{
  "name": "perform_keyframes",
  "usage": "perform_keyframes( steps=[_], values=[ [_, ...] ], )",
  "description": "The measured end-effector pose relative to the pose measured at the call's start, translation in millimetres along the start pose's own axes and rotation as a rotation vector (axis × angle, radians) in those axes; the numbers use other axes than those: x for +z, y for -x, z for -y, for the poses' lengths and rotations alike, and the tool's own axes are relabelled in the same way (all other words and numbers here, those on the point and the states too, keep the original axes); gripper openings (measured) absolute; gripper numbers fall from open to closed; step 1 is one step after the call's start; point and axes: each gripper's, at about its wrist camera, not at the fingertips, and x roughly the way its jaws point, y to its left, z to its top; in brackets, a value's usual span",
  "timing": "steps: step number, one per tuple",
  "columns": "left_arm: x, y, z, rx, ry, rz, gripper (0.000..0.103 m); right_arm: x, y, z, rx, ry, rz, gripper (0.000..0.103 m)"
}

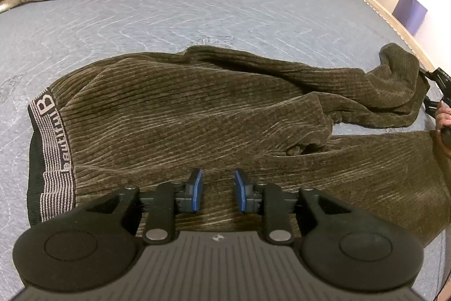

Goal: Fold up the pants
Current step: 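Pull the pant leg hem away from the waistband with the right gripper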

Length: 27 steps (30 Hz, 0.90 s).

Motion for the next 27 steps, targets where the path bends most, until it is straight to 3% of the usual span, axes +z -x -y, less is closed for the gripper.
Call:
perform_keyframes(
  steps=[1, 2, 4, 10, 12, 15, 18, 19, 21, 22, 24, 27],
  values=[
    [0, 0, 1, -0.001, -0.002, 0.000, 0.028, 0, 1, -1, 0.004, -0.003, -0.005, 0.061],
    [0, 0, 1, 0.000, -0.003, 0.000, 0.028, 0, 2, -4, 0.011, 0.001, -0.006, 0.045],
    [0, -1, 1, -0.001, 0.000, -0.002, 0.028, 2, 4, -16, 0.025, 0.050, -0.005, 0.024],
    [3, 0, 0, -0.008, 0.004, 0.004, 0.028, -4, 31, -82, 0.095, 0.333, 0.091, 0.020],
    [4, 1, 0, -0.012, 0.009, 0.007, 0.028, -9, 50, -102, 0.085, 0.433, 0.209, 0.018],
    [5, 4, -1, -0.019, 0.007, 0.012, 0.028, -11, 78, -115, 0.069, 0.474, 0.424, 0.018],
    [6, 4, -3, -0.021, 0.004, 0.013, 0.028, -28, 84, -111, -0.164, 0.563, 0.571, 0.020],
    [6, 5, -4, -0.021, 0.007, 0.013, 0.028, -33, 77, -105, -0.292, 0.565, 0.563, 0.025],
    [7, 6, -7, -0.022, 0.012, 0.016, 0.028, -33, 54, -78, -0.605, 0.489, 0.434, 0.030],
    [7, 8, -8, -0.022, 0.014, 0.019, 0.028, -31, 52, -58, -0.677, 0.387, 0.371, 0.033],
    [6, 12, -9, -0.028, 0.013, 0.026, 0.028, -26, 58, -34, -0.625, 0.274, 0.312, 0.041],
    [4, 12, -10, -0.025, 0.007, 0.027, 0.030, -12, 77, -27, -0.505, 0.217, 0.338, 0.050]
  ],
)
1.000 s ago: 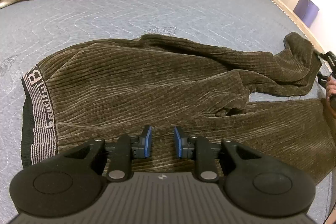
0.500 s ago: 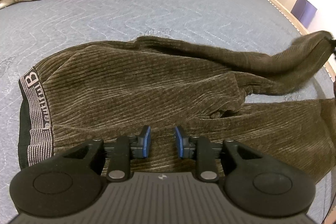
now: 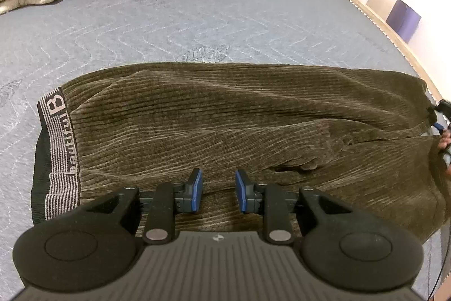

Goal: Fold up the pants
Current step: 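Pull the pant leg hem away from the waistband with the right gripper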

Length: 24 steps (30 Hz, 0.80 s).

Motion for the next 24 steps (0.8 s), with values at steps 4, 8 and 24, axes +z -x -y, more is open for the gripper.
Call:
perform_keyframes(
  steps=[4, 8, 24],
  values=[
    [-1, -2, 1, 0.008, 0.003, -0.005, 0.033, 16, -14, 36, 0.130, -0.227, -0.091, 0.056],
    [-1, -3, 2, 0.011, -0.004, -0.007, 0.033, 19, -26, 54, 0.212, -0.310, -0.134, 0.058],
    [0, -9, 6, 0.016, -0.012, -0.013, 0.034, 14, 47, -24, -0.303, 0.206, 0.463, 0.013]
  ],
)
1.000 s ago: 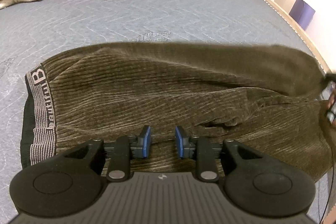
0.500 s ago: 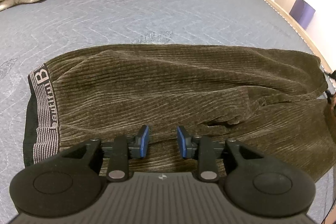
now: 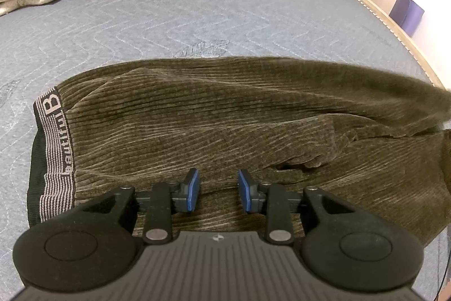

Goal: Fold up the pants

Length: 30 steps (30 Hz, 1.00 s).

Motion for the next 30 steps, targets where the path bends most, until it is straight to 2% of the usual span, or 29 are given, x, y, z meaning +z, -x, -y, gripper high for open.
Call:
perform_keyframes(
  steps=[2, 3, 4, 7, 8, 10, 12, 13, 16, 17, 18, 19, 22, 23, 25, 28, 30],
  values=[
    [-1, 2, -1, 0.000, 0.002, 0.004, 0.034, -12, -30, 22, -0.167, -0.084, -0.237, 0.016],
    [-1, 3, -2, 0.001, 0.003, 0.006, 0.035, -17, -38, 35, -0.210, -0.147, -0.295, 0.016],
    [-1, 4, -3, 0.003, 0.004, 0.008, 0.036, -19, -40, 45, -0.211, -0.194, -0.299, 0.016],
    [-1, 5, -8, 0.007, 0.013, 0.009, 0.038, -12, -37, 45, -0.025, -0.192, -0.206, 0.018],
    [-1, 5, -9, 0.007, 0.016, 0.010, 0.038, -9, -37, 40, 0.078, -0.204, -0.195, 0.023],
    [0, 5, -10, 0.009, 0.016, 0.010, 0.038, -5, -37, 34, 0.252, -0.232, -0.198, 0.026],
    [0, 4, -10, 0.009, 0.016, 0.007, 0.038, -4, -41, 21, 0.399, -0.223, -0.249, 0.028],
    [0, 3, -10, 0.009, 0.017, 0.005, 0.038, -6, -46, 13, 0.460, -0.224, -0.303, 0.028],
    [1, 1, -12, 0.007, 0.021, 0.002, 0.038, -10, -63, -14, 0.549, -0.199, -0.495, 0.031],
    [1, 1, -12, 0.007, 0.022, 0.001, 0.038, -9, -65, -23, 0.577, -0.202, -0.521, 0.032],
    [2, 0, -12, 0.008, 0.023, 0.000, 0.038, -9, -65, -32, 0.584, -0.192, -0.536, 0.036],
    [1, 0, -12, 0.010, 0.021, -0.002, 0.039, -9, -67, -45, 0.583, -0.178, -0.559, 0.044],
    [1, -2, -14, 0.012, 0.018, -0.007, 0.039, -12, -76, -85, 0.564, -0.102, -0.658, 0.062],
    [1, -3, -16, 0.011, 0.021, -0.007, 0.039, -20, -82, -104, 0.534, -0.056, -0.700, 0.065],
    [2, -2, -19, 0.010, 0.029, -0.006, 0.039, -33, -97, -131, 0.409, 0.047, -0.778, 0.065],
    [3, -2, -22, 0.010, 0.030, -0.005, 0.040, -44, -99, -160, 0.350, 0.140, -0.736, 0.076],
    [4, -4, -24, 0.011, 0.028, -0.010, 0.040, -49, -100, -174, 0.304, 0.200, -0.703, 0.076]
  ],
)
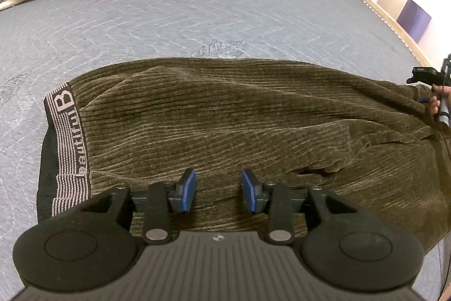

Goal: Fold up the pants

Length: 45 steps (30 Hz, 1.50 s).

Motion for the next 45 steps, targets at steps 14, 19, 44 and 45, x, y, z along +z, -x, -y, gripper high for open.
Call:
perform_keyframes(
  steps=[14, 19, 44, 45],
  values=[
    [10, 1, -23, -0.009, 0.034, 0.056, 0.040, 7, 11, 11, 0.053, -0.078, 0.292, 0.020],
    [11, -7, -35, 0.001, 0.016, 0.051, 0.040, -29, 53, 22, 0.069, 0.014, 0.450, 0.030],
    [-17, 55, -156, 0.012, 0.174, 0.092, 0.037, -166, 439, 25, 0.590, 0.223, 0.536, 0.062],
    [-19, 56, -156, 0.006, 0.174, 0.091, 0.037, -178, 440, 27, 0.584, 0.247, 0.519, 0.062]
  ],
)
